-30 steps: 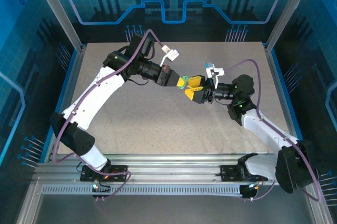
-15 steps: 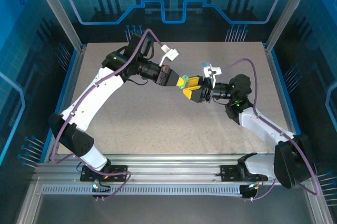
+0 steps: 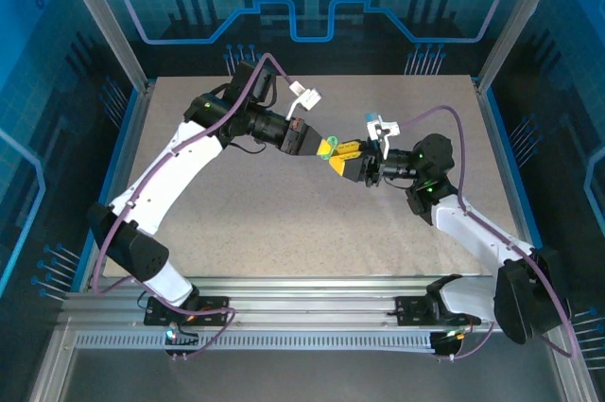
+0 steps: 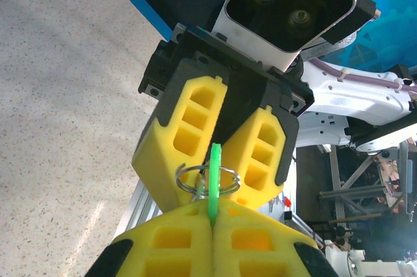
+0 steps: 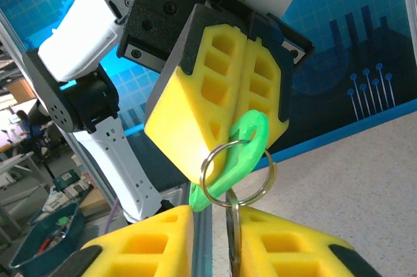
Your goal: Remove the keys from the keyring
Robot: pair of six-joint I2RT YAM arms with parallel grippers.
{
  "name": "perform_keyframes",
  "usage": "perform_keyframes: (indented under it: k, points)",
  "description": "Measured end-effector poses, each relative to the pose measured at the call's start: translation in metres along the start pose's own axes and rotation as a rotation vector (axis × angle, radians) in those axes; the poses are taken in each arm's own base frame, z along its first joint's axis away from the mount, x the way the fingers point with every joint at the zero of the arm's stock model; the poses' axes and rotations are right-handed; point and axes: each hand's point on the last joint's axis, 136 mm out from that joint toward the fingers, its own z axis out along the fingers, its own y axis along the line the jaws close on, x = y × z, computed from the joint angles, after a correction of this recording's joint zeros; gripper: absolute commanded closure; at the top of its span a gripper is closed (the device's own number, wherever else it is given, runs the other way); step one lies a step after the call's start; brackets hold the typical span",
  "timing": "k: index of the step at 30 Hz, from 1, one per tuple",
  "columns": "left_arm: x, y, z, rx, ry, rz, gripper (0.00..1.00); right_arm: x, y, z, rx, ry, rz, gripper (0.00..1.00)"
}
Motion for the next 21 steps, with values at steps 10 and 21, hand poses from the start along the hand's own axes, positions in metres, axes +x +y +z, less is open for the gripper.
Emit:
perform_keyframes:
  k: [10,21]
  points:
    - [-0.005,-0.003,-0.002,0.003,-0.019,0.021,1.00,-0.002,-0.001,0.001,0.004,0.004,-0.003,0.81]
    - [-0.003,-0.004,-0.005,0.002,-0.026,0.015,1.00,-0.003,-0.011,0.000,0.076,0.009,0.010,1.00]
